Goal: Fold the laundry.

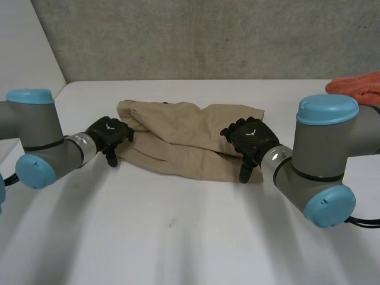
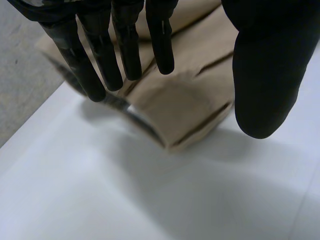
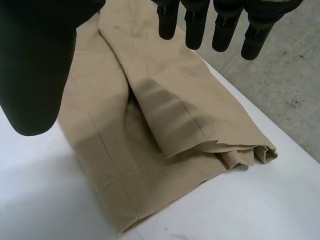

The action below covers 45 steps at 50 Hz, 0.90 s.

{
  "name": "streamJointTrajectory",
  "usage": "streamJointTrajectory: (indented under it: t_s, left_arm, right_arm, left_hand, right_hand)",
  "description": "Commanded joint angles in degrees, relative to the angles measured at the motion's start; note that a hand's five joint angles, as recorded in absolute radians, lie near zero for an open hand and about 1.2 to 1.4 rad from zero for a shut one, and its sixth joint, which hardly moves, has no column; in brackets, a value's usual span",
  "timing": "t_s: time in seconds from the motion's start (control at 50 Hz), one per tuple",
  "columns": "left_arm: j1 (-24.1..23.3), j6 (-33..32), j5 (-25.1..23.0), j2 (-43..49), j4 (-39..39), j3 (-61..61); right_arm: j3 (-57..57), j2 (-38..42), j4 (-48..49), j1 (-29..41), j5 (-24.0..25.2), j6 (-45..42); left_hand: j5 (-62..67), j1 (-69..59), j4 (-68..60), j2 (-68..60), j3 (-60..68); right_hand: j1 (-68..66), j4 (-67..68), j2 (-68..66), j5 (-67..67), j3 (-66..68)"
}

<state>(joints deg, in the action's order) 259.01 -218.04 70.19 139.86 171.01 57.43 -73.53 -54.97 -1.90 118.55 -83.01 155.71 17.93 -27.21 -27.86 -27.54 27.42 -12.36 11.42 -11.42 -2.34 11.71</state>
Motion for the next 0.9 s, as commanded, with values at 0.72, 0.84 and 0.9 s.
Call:
streamJointTrajectory:
  t_s: [0.72, 0.84, 0.9]
  left_arm:
    - [-4.04, -7.31, 11.37, 5.61, 0.02, -11.02]
    - [-3.25, -3.36, 12.86, -1.51, 8.88, -13.13]
    - [-4.12, -0.02, 13.30, -5.47, 15.65, -17.16]
  right_arm:
    - [-1.79, -0.41, 1.37, 1.60, -0.49, -2.08]
    - [-1.79, -0.49, 1.72, 1.51, -0.49, -2.16]
    - [-1.53, -0.58, 1.99, 1.25, -0.57, -1.99]
  left_hand:
    - [52.07, -52.79, -52.14, -52.46, 52.58]
    - [52.07, -52.79, -52.14, -52.46, 52.58]
    - [52.07, -52.79, -52.14, -52.46, 52.58]
  right_hand:
    - [2.36, -1.42, 1.42, 2.34, -1.71]
    - [2.36, -1.42, 1.42, 2.34, -1.71]
    - [2.36, -1.42, 1.42, 2.34, -1.71]
